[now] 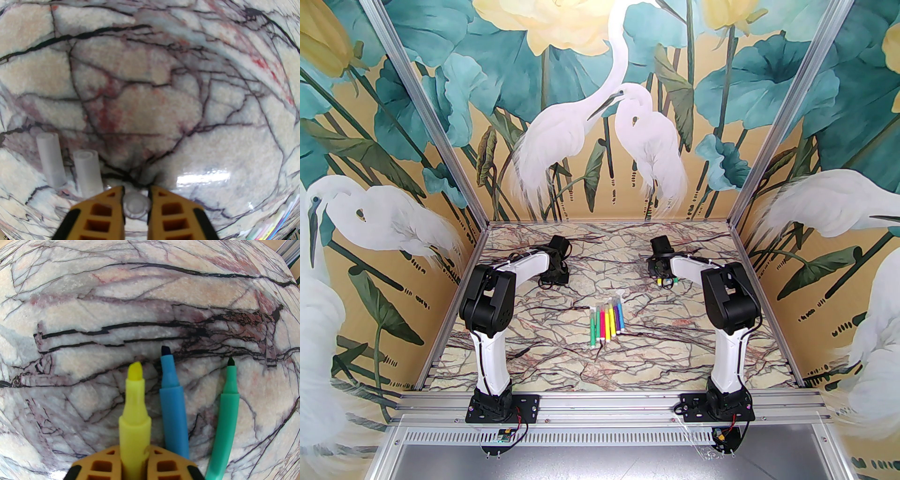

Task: Open the pen caps

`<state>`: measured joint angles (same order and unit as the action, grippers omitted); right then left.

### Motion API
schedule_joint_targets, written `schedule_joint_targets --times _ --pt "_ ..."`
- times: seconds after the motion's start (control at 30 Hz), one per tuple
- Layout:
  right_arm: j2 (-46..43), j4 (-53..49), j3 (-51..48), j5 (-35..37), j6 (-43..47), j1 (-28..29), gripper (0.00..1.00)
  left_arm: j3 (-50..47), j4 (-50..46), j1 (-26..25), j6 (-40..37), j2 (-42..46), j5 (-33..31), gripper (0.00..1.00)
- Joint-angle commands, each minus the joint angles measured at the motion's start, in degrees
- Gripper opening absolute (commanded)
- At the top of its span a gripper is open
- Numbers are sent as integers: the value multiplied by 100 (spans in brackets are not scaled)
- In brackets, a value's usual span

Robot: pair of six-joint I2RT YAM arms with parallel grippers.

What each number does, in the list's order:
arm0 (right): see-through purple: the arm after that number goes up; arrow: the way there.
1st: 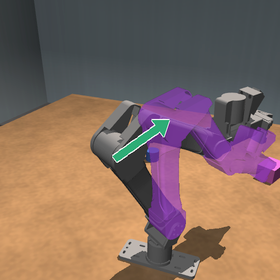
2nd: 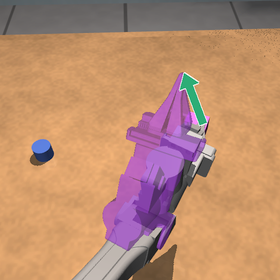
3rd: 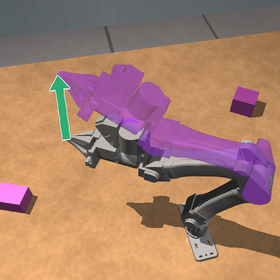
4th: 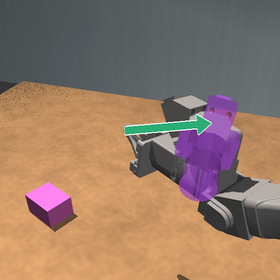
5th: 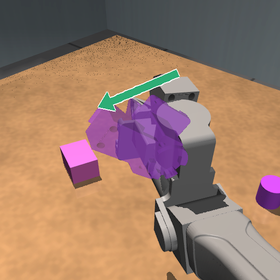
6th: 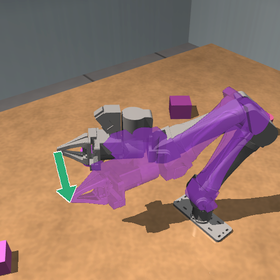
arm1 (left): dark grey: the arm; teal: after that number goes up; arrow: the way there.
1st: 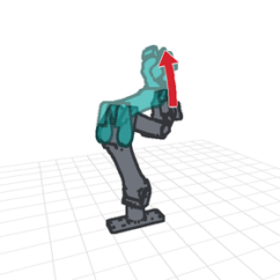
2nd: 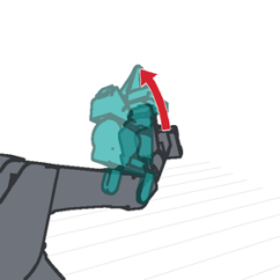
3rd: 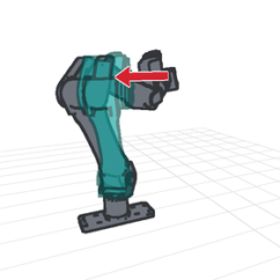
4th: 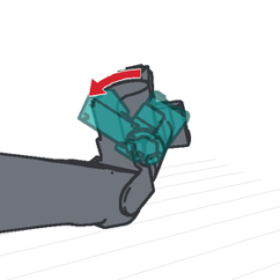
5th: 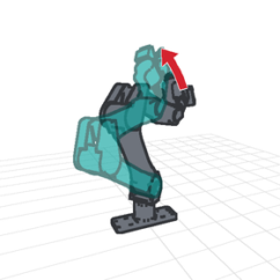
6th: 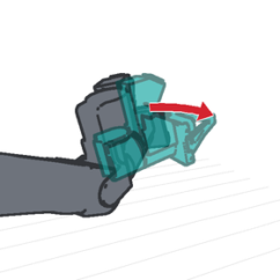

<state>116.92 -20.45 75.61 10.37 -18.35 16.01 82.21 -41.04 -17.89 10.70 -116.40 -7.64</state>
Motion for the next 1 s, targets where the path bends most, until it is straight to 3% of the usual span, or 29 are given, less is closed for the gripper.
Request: schedule_joint_targets --times 0.0,0.5,0.97 --pt "155 -123 136 123 42 -30 17 -100 36 57 -58 -144 -53 20" --pt "138 -223 203 134 97 -28 23 -163 41 67 -55 -35 18 29" --pt "-47 -280 226 113 130 -28 29 -249 157 71 -51 480 407 30"
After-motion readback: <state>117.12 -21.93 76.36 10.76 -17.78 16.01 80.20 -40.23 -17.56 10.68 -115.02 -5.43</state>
